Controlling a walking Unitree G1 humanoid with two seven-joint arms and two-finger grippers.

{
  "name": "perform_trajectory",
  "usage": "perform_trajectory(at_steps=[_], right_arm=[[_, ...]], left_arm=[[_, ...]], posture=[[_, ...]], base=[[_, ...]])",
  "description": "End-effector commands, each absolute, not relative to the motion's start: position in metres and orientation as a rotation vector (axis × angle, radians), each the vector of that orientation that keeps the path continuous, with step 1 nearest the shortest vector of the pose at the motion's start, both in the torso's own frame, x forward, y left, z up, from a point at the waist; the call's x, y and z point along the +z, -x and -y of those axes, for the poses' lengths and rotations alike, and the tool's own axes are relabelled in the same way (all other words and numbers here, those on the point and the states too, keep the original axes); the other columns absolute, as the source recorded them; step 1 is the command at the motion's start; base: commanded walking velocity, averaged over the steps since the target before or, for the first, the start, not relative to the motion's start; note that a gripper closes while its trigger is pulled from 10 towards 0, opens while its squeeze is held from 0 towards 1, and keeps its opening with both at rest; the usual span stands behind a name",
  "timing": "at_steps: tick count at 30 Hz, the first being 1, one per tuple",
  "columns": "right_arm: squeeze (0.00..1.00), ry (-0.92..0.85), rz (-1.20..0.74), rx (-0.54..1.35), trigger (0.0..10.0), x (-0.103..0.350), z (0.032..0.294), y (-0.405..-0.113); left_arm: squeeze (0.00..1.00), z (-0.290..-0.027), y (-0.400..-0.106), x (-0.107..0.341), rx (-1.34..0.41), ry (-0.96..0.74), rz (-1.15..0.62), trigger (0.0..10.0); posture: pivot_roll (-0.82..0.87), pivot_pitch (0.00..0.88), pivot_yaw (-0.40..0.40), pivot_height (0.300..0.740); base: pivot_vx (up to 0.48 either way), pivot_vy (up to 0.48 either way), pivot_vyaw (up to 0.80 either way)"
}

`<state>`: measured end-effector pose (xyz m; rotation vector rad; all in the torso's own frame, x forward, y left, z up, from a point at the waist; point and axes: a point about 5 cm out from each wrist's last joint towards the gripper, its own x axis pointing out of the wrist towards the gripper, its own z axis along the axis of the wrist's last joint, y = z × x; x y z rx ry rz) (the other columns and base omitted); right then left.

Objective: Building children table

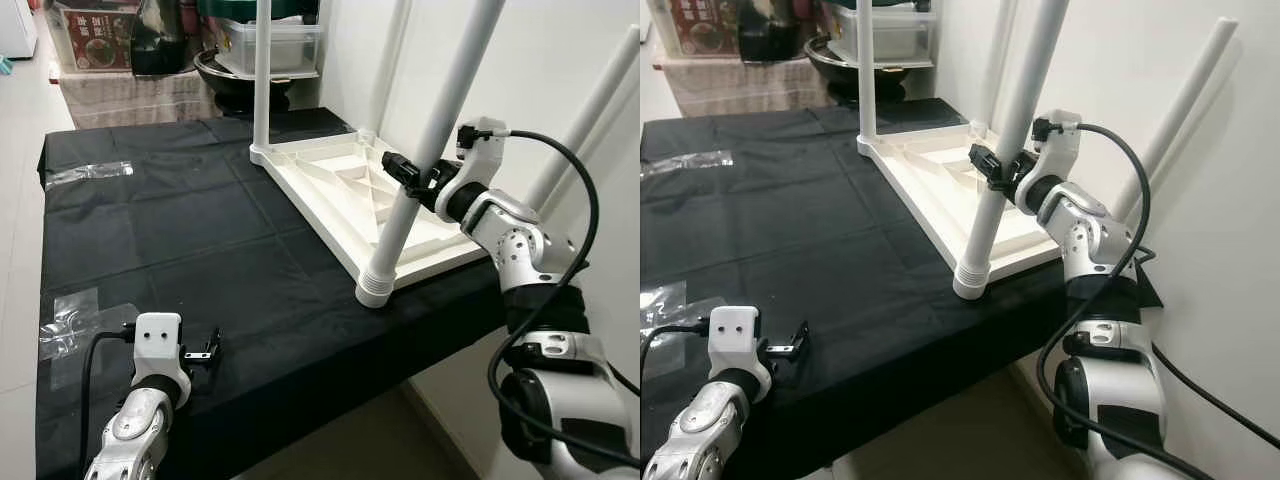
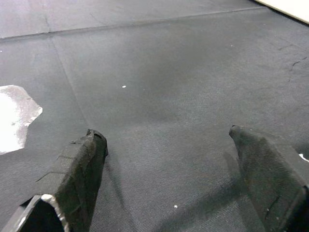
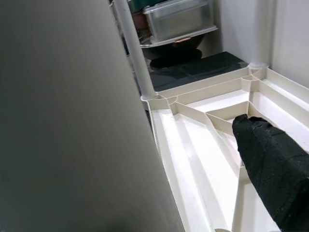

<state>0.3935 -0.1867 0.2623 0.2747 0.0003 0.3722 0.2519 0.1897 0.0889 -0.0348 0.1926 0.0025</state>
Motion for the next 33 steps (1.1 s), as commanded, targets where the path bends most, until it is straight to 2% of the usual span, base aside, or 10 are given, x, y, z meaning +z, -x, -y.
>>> perform_trajectory(at_steps=[1, 13, 16, 17, 19, 20, 21, 26, 30, 33], right_arm=[[0.0, -0.262, 0.007, 0.369, 10.0, 0.261, 0.199, -0.395], [0.0, -0.122, 0.066, 0.626, 10.0, 0.267, 0.208, -0.395], [0.0, -0.092, 0.068, 0.659, 9.6, 0.267, 0.209, -0.394], [0.0, -0.082, 0.062, 0.671, 7.3, 0.266, 0.209, -0.395], [0.0, -0.07, 0.055, 0.687, 5.8, 0.264, 0.209, -0.395], [0.0, -0.07, 0.055, 0.687, 5.8, 0.264, 0.209, -0.395], [0.0, -0.066, 0.051, 0.704, 4.8, 0.262, 0.207, -0.396], [0.0, -0.063, 0.048, 0.736, 4.9, 0.259, 0.204, -0.397], [0.0, -0.055, 0.041, 0.745, 6.5, 0.257, 0.202, -0.398], [0.0, -0.049, 0.038, 0.743, 6.6, 0.257, 0.201, -0.399]], left_arm=[[0.0, -0.187, -0.252, 0.087, -0.012, 0.029, -0.196, 10.0], [0.0, -0.189, -0.251, 0.087, -0.008, 0.024, -0.194, 10.0], [0.0, -0.189, -0.251, 0.087, -0.011, 0.022, -0.195, 10.0], [0.0, -0.189, -0.251, 0.087, -0.012, 0.021, -0.195, 10.0], [0.0, -0.189, -0.251, 0.087, -0.014, 0.019, -0.195, 10.0], [0.0, -0.189, -0.251, 0.087, -0.014, 0.019, -0.195, 10.0], [0.0, -0.189, -0.251, 0.088, -0.015, 0.018, -0.194, 10.0], [0.0, -0.19, -0.251, 0.088, -0.015, 0.017, -0.193, 10.0], [0.0, -0.19, -0.251, 0.088, -0.015, 0.016, -0.194, 10.0], [0.0, -0.19, -0.251, 0.088, -0.016, 0.016, -0.193, 10.0]], posture=[[0.06, 0.0, -0.113, 0.74], [0.07, 0.0, -0.12, 0.74], [0.07, 0.0, -0.12, 0.74], [0.07, 0.0, -0.119, 0.74], [0.07, 0.0, -0.119, 0.74], [0.07, 0.0, -0.119, 0.74], [0.07, 0.0, -0.12, 0.74], [0.07, 0.0, -0.12, 0.74], [0.08, 0.0, -0.126, 0.74], [0.08, 0.0, -0.127, 0.74]], base=[[0.0, 0.0, 0.0], [0.0, 0.0, 0.0], [0.0, 0.0, 0.0], [0.0, 0.0, 0.0], [0.0, 0.0, 0.0], [0.0, 0.0, 0.0], [0.0, 0.0, 0.0], [0.0, 0.0, 0.0], [0.0, 0.0, 0.0], [0.0, 0.0, 0.0]])
